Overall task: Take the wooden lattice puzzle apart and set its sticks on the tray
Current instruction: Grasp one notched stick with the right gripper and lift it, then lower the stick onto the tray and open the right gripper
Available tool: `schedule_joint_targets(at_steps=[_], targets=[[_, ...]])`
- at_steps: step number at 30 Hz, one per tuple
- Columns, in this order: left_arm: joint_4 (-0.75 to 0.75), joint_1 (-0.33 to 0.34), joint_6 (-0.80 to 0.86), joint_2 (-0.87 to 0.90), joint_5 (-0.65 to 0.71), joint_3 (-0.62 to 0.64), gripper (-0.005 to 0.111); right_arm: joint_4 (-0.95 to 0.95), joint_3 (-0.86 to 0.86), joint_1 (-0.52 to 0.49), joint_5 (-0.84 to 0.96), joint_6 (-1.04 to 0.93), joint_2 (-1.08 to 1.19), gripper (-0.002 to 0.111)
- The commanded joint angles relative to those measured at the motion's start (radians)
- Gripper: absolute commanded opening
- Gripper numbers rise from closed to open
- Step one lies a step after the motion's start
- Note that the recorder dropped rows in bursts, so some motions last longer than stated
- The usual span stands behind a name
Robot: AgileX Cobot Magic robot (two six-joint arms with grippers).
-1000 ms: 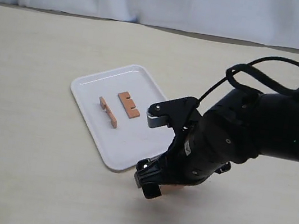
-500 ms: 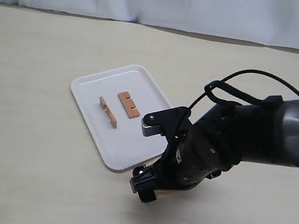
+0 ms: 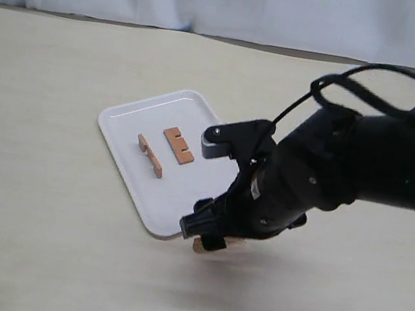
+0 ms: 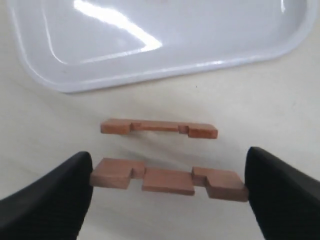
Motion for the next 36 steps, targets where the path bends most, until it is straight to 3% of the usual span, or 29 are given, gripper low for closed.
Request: schedule_joint_targets(at_steps=[1, 14, 19, 26, 29, 33, 36], targets=[[-0.002, -0.009, 0.0, -0.001, -0.01, 0.004, 0.0, -0.012, -0.09, 0.0, 0.054, -0.009, -0.06, 0.008], [-0.002, -0.009, 0.0, -0.001, -0.01, 0.004, 0.0, -0.171, -0.238, -0.002, -0.149, 0.009, 0.103, 0.012], [-0.002, -0.009, 0.0, -0.001, -0.01, 0.004, 0.0, -0.342, -0.284, -0.002, -0.198, 0.144, 0.198, 0.033], [-0.002, -0.009, 0.0, -0.001, -0.01, 0.004, 0.0, -0.427, -0.318, -0.002, -0.198, 0.297, 0.254, 0.092], [-0.002, -0.009, 0.0, -0.001, -0.01, 0.004, 0.0, -0.422, -0.323, 0.0, -0.189, 0.283, 0.253, 0.101], [-0.002, -0.009, 0.0, -0.001, -0.01, 0.004, 0.0, -0.411, -0.325, 0.0, -0.137, 0.254, 0.224, 0.101], [-0.002, -0.009, 0.0, -0.001, -0.01, 0.004, 0.0, -0.343, -0.325, 0.0, -0.088, 0.114, 0.189, 0.101]])
